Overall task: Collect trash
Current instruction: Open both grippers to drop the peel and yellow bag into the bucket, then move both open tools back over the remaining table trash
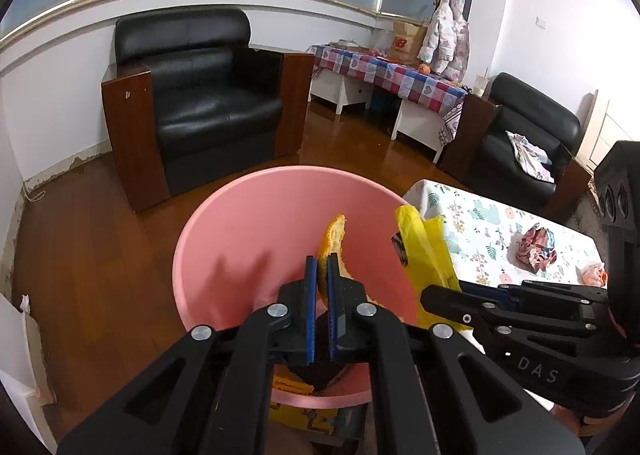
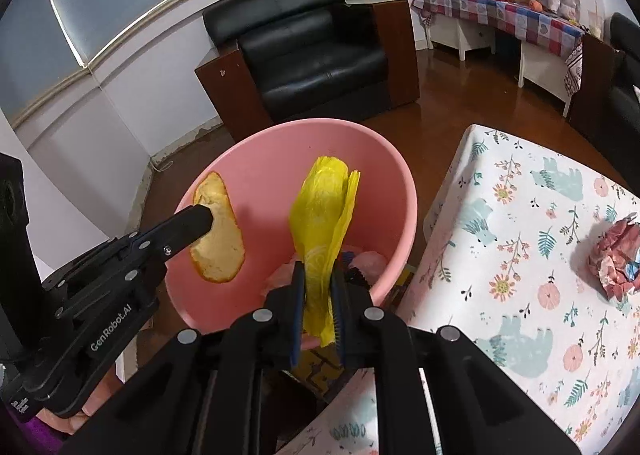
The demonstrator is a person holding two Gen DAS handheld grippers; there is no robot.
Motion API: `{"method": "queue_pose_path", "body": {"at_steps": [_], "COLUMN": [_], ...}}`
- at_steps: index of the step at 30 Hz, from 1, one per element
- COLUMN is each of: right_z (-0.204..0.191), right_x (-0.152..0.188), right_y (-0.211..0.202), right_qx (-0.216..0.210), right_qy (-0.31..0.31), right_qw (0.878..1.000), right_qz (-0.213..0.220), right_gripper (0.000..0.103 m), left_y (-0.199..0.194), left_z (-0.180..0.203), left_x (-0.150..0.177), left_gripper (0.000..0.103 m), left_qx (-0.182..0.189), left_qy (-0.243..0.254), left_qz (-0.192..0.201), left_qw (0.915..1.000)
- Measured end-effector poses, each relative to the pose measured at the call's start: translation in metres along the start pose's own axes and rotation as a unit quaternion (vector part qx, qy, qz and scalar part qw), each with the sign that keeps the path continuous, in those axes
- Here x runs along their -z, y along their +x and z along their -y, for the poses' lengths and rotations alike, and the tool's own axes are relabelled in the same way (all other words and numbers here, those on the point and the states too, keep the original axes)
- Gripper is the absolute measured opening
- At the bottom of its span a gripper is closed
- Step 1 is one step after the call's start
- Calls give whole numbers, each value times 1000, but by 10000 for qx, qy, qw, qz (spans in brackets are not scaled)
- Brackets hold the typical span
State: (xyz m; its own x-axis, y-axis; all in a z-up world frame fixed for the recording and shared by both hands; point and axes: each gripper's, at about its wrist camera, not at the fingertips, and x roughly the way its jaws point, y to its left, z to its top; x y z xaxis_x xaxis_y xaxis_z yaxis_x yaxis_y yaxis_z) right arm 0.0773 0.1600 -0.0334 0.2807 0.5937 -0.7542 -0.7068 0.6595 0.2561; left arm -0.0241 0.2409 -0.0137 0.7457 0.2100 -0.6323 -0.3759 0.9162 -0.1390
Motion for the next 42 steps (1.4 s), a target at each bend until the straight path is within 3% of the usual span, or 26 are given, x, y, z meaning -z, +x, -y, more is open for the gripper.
{"method": "queue_pose_path", "body": {"at_steps": [3,6,8,11,32,42], "right_z": [1,1,4,6,18,42], "right_x": [0,0,1,0,27,47], "right_y": [4,8,9,10,-33,-69], "right_qx": [30,61,43,31,155,595], "right_qy": [71,121,164,205,269,238], "right_qw": [10000,9999,9998,9998,9991,9967], "right_qz": [14,-43,-57,-57,285,508], "right_gripper": [14,24,27,27,27,27], "left_y": [4,7,6,4,-19,-21], "left_z": [-3,-7,-9,-10,22,65], "left_x": [1,1,1,2,0,2], "left_gripper": [4,8,24,32,33,33], "left_qx": [13,18,58,121,216,438], "left_qy": [18,-23,-56,-81,233,550], "left_qz": [-71,-145,-112,-58,73,35], "left_qw": [10000,9999,9999,9999,9995,9975]}}
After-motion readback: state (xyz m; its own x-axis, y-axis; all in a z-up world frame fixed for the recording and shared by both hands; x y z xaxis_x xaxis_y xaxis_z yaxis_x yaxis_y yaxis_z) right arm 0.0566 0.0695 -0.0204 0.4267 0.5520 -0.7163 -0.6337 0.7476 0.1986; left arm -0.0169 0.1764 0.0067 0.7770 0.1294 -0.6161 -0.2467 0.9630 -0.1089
